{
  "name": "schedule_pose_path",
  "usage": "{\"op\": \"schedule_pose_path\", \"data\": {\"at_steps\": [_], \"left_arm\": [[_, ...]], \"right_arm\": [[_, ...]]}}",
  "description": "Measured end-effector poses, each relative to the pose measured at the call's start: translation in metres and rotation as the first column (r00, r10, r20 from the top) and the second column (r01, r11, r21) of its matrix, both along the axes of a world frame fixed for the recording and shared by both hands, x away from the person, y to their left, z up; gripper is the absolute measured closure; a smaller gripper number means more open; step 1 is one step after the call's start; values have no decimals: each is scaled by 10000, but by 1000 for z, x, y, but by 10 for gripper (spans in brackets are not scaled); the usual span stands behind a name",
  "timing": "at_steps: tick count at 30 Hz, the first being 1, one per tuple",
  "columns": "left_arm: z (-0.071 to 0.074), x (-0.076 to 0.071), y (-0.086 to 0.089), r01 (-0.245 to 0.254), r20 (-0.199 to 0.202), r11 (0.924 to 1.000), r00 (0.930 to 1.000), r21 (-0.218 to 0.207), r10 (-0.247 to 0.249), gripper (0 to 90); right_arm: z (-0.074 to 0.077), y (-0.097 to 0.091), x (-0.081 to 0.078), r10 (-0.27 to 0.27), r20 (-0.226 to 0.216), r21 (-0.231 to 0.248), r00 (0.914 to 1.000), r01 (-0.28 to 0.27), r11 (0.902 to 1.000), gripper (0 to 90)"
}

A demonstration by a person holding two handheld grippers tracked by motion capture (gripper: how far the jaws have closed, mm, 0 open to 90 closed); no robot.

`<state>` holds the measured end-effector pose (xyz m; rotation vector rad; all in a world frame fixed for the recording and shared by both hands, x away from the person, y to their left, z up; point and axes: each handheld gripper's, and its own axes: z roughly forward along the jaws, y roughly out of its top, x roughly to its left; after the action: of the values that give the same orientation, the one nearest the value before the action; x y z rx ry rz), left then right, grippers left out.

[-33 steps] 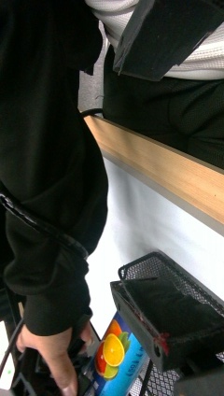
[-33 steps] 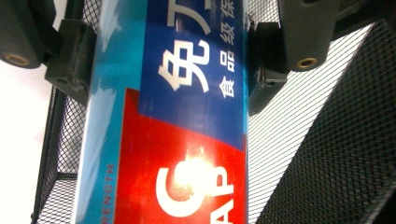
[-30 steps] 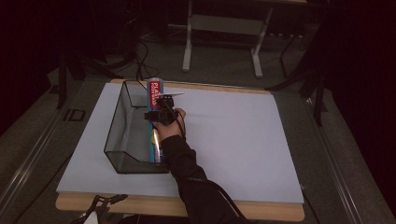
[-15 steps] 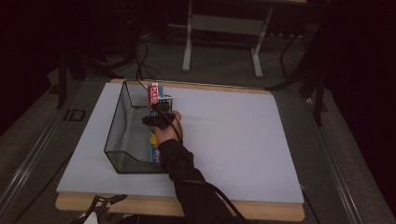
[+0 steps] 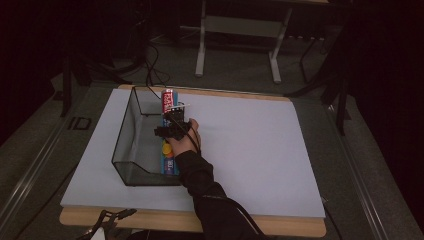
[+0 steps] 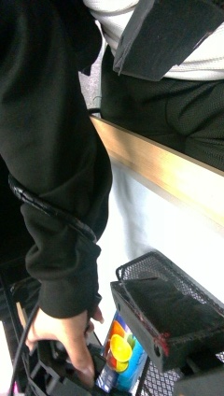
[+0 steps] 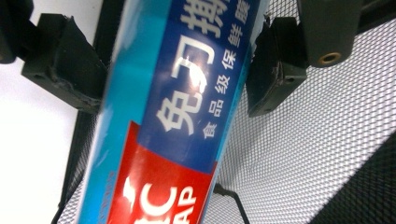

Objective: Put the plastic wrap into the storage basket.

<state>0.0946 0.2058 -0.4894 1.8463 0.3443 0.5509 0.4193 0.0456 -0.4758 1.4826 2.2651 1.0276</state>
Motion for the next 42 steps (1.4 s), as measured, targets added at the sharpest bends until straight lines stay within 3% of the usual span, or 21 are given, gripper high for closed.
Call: {"op": "schedule_pose_path", "data": {"at_steps": [5,8,14,20,29,35,41,42], "left_arm": [[0,0,0,19,-9,10000,10000,-7,-19,3],[0,0,0,1,-26,10000,10000,22,-1,3],[-1,1,-1,4,-40,10000,10000,22,-4,3],[-1,1,-2,-15,-48,10000,10000,85,16,3],[-1,1,-2,-60,-40,9999,10000,112,60,3],[-1,1,-2,-73,-37,9999,10000,110,74,3],[-1,1,-2,-84,-44,9999,10000,103,84,3],[-2,1,-2,-79,-49,9999,10000,110,79,3]], "right_arm": [[6,-9,-3,311,172,195,9994,-315,9993,171],[14,-20,-6,755,698,-93,9947,-750,9971,136],[26,-38,-14,1366,1296,-156,9821,-1357,9906,133],[29,-55,-19,1512,1255,-30,9805,-1520,9884,130],[32,-85,-34,1641,1630,-170,9729,-1635,9864,117],[32,-101,-38,1665,1468,-63,9751,-1674,9859,129],[35,-119,-53,1935,1827,-213,9639,-1929,9810,130],[35,-124,-57,2023,1930,-420,9601,-1979,9793,136]]}}
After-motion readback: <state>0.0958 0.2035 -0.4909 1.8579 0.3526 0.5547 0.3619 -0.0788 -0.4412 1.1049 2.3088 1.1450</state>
